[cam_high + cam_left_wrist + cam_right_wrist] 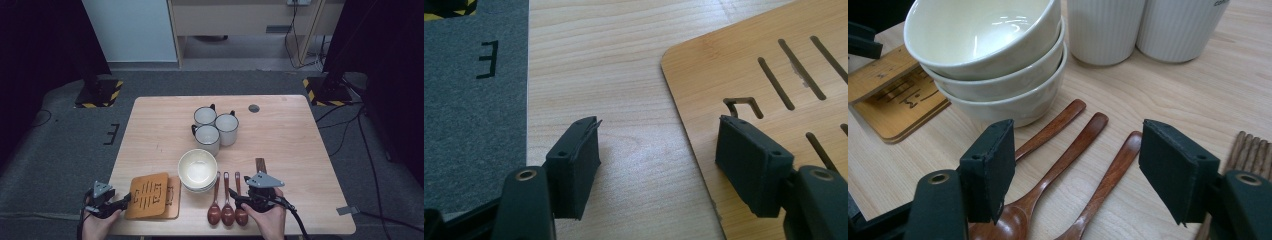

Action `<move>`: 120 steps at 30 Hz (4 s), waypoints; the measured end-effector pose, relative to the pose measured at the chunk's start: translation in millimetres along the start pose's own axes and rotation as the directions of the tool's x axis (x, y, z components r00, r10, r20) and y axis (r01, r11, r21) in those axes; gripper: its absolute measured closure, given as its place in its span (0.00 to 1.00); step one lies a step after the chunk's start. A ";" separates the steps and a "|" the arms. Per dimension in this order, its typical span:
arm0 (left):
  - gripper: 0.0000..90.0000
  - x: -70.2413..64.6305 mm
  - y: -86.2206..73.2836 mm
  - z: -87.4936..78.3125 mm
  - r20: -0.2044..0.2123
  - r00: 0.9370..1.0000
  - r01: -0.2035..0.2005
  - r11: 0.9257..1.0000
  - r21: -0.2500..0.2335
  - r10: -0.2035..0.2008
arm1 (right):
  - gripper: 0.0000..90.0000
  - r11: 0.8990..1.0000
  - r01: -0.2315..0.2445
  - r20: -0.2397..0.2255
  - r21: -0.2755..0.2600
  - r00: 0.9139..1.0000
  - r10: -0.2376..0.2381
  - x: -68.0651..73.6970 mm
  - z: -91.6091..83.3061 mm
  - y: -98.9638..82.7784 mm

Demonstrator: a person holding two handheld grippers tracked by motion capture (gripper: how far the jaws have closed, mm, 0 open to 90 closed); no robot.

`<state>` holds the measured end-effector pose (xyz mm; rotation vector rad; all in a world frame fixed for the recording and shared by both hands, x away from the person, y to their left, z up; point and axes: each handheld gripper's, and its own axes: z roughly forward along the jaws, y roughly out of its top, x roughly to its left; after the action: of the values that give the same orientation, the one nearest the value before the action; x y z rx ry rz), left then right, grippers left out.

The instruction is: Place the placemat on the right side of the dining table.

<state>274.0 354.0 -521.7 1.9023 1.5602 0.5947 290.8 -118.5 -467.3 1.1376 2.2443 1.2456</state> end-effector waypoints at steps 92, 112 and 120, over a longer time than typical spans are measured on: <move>0.37 0.9 -1.3 0.7 0.011 1.000 0.016 1.000 -0.010 -0.016 | 0.46 0.998 0.054 -0.231 -0.017 0.971 -0.057 125.3 77.3 -2.1; 0.37 1.5 -1.7 1.0 0.016 1.000 0.022 1.000 -0.013 -0.022 | 0.44 0.997 0.069 -0.272 -0.018 0.959 -0.072 146.1 97.8 8.3; 0.37 1.5 -1.6 1.1 0.016 1.000 0.020 1.000 -0.013 -0.019 | 0.43 0.997 0.071 -0.281 -0.012 0.957 -0.072 153.1 107.0 11.5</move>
<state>273.9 355.5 -523.6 1.8758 1.5596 0.5784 266.1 63.2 -504.5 0.9172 2.4615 1.4572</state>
